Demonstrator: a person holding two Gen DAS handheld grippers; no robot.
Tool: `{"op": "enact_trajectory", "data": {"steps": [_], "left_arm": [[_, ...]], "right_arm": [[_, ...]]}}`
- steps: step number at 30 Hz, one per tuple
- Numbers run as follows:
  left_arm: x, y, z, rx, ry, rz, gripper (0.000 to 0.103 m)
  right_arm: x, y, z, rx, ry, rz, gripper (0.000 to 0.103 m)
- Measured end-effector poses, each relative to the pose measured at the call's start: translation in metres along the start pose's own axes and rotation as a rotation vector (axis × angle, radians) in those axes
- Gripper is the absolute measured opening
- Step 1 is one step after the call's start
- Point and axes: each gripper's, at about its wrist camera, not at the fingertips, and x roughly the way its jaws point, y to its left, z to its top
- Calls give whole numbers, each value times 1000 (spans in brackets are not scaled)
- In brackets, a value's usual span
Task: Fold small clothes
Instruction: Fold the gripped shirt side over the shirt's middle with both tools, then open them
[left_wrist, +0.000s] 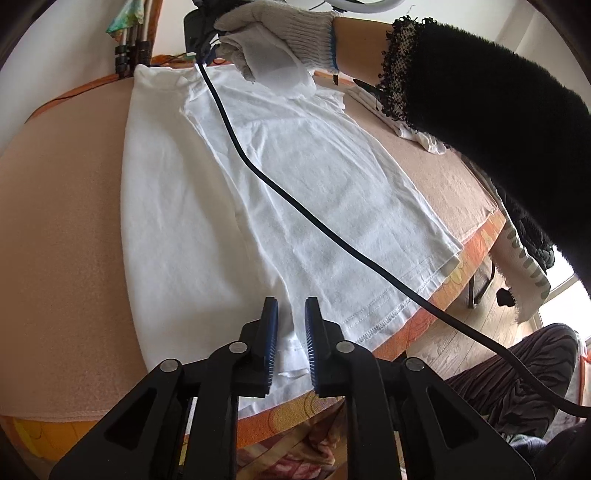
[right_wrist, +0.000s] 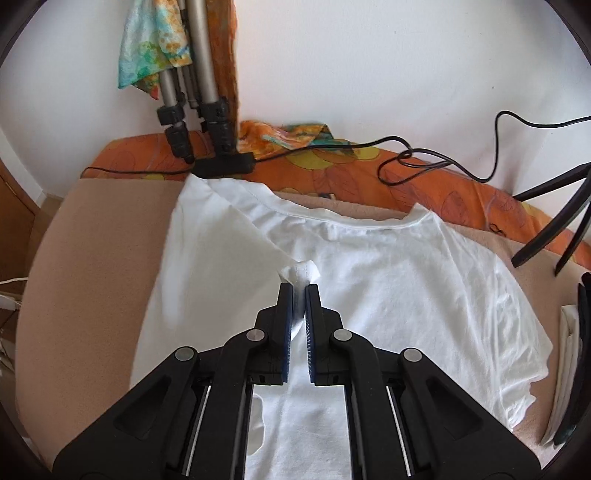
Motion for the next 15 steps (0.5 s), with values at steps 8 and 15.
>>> {"op": "enact_trajectory", "data": {"steps": [8, 15], "left_arm": [[-33, -5, -6, 23, -113, 50, 60], [-70, 12, -5, -8, -261, 127, 60]], "right_arm": [[-42, -33, -15, 29, -97, -6, 59], [-103, -85, -34, 133, -170, 56, 63]]}}
